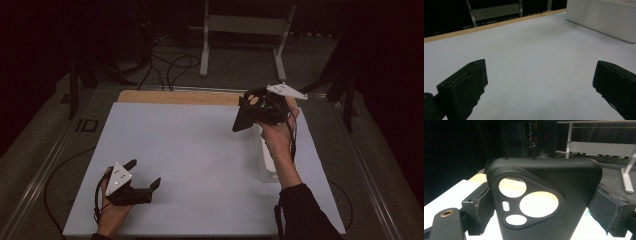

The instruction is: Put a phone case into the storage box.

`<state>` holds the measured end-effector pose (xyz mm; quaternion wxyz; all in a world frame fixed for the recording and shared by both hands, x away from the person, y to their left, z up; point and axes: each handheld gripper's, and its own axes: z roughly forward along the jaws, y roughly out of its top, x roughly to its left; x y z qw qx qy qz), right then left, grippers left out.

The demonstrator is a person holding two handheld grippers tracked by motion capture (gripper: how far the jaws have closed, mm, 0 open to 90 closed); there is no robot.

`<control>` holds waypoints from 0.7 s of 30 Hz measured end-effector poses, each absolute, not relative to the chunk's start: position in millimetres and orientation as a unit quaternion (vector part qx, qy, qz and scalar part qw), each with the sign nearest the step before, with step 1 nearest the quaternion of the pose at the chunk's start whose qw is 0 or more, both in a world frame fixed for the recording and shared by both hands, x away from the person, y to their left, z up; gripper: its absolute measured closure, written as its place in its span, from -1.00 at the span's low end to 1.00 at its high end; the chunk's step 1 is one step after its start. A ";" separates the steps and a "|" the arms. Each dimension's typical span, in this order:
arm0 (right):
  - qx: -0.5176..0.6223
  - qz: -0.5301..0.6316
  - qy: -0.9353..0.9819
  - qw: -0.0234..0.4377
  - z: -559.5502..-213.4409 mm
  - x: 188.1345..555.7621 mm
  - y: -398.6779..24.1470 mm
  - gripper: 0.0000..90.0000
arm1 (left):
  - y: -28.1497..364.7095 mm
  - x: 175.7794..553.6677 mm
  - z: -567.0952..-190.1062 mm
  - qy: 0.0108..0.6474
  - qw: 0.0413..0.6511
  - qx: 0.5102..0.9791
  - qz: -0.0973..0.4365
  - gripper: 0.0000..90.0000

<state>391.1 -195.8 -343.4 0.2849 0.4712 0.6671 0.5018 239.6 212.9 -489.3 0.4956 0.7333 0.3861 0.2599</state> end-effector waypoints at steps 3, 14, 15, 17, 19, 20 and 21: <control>0.477 0.501 0.663 0.288 -343.1 394.3 -201.0 -0.70 | 212.6 239.7 -489.4 0.385 0.494 0.735 0.260 -0.99; 0.494 0.495 0.650 0.299 -342.7 402.7 -214.6 -0.70 | 212.4 239.6 -489.3 0.384 0.494 0.735 0.261 -0.99; 0.495 0.494 0.649 0.299 -342.9 403.3 -215.5 -0.70 | 212.4 239.6 -489.3 0.385 0.494 0.735 0.261 -0.99; 0.498 0.492 0.647 0.301 -343.4 404.5 -217.3 -0.70 | 212.4 239.6 -489.3 0.385 0.494 0.734 0.261 -0.99; 0.500 0.489 0.647 0.304 -343.7 405.9 -219.3 -0.70 | 212.4 239.6 -489.3 0.385 0.495 0.734 0.261 -0.99; 0.501 0.488 0.646 0.305 -343.6 406.8 -220.4 -0.70 | 212.4 239.6 -489.3 0.385 0.494 0.734 0.261 -0.99; 0.503 0.488 0.645 0.306 -343.5 407.6 -221.7 -0.70 | 212.4 239.7 -489.3 0.384 0.495 0.735 0.261 -0.99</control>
